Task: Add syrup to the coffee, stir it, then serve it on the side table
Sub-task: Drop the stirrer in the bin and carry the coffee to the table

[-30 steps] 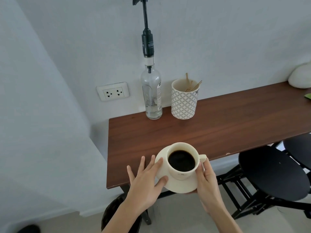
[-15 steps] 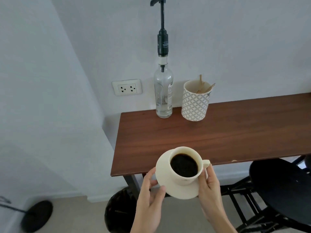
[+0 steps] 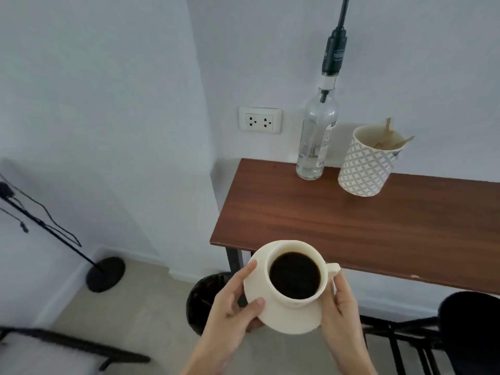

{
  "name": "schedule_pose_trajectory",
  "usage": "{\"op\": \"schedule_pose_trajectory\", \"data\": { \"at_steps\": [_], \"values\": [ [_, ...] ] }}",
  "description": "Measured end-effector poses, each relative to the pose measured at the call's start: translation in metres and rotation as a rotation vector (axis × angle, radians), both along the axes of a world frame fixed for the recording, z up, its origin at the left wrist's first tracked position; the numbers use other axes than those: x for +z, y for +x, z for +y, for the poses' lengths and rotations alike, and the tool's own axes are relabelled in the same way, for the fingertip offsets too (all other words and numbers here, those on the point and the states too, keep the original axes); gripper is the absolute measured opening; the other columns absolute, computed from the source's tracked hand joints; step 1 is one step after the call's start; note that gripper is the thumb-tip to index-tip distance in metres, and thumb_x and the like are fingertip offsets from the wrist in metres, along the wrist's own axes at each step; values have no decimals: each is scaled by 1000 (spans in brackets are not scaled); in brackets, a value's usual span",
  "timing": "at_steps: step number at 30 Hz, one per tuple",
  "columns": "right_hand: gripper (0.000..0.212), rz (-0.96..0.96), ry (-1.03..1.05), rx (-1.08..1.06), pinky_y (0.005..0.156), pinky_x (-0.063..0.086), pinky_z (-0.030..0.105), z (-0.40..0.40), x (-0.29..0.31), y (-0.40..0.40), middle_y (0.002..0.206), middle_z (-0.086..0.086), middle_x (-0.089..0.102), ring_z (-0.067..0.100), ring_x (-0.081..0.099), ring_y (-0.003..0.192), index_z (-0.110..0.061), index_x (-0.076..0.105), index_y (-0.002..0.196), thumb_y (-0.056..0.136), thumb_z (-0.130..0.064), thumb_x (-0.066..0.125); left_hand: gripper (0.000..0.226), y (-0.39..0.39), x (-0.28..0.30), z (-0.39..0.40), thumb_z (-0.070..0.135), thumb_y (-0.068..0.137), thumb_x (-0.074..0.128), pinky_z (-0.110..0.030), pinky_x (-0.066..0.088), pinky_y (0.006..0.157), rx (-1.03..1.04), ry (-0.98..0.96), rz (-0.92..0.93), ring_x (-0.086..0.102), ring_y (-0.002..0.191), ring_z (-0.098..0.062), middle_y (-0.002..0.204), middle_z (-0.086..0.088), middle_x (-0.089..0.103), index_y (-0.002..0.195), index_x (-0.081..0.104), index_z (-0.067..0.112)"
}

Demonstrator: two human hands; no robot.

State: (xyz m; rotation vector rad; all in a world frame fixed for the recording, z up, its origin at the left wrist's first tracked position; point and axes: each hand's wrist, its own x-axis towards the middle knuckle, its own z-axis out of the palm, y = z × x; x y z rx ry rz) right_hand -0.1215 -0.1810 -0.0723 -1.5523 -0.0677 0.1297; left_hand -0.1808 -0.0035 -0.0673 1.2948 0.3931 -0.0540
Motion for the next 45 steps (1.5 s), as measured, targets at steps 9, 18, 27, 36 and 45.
{"op": "schedule_pose_trajectory", "data": {
  "at_steps": [9, 18, 27, 36, 45],
  "values": [
    [34, -50, -31, 256, 92, 52, 60, 52, 23, -41, 110, -13, 69, 13, 64, 106, -48, 60, 114, 103, -27, 36, 65, -81, 17, 33, 6, 71, 72, -42, 64, 73, 286, -50, -29, 74, 104, -15, 124, 9, 74, 130, 62, 31],
    [30, -153, -2, 554, 65, 58, 32, 129, 48, -145, 97, -13, 71, 9, 67, 89, -49, 66, 99, 98, -38, 38, 67, -234, 33, 85, 5, 74, 73, -41, 63, 75, 553, -60, -102, 73, 109, -19, 136, 4, 67, 136, 60, 26],
    [33, -127, 58, 996, 68, 59, 44, 219, 41, -314, 96, 8, 71, 29, 65, 91, -28, 68, 104, 95, -52, 47, 58, -457, 43, 123, -8, 88, 69, -36, 63, 69, 886, -25, -82, 73, 103, -21, 141, -1, 61, 137, 58, 21],
    [23, -218, 31, 1558, 64, 47, 27, 312, 40, -489, 78, 14, 66, 13, 58, 70, -30, 69, 97, 96, -27, 46, 59, -664, 27, 128, -11, 89, 66, -42, 65, 74, 1301, -46, -74, 69, 104, -25, 125, -5, 72, 138, 59, 20],
    [42, -357, -1, 1899, 69, 53, 52, 426, 15, -656, 74, 9, 67, 35, 62, 72, -28, 68, 101, 89, -63, 49, 64, -826, 3, 155, 0, 75, 73, -42, 63, 74, 1626, -19, -62, 71, 106, -24, 138, -6, 64, 134, 60, 22]
  ]
}}
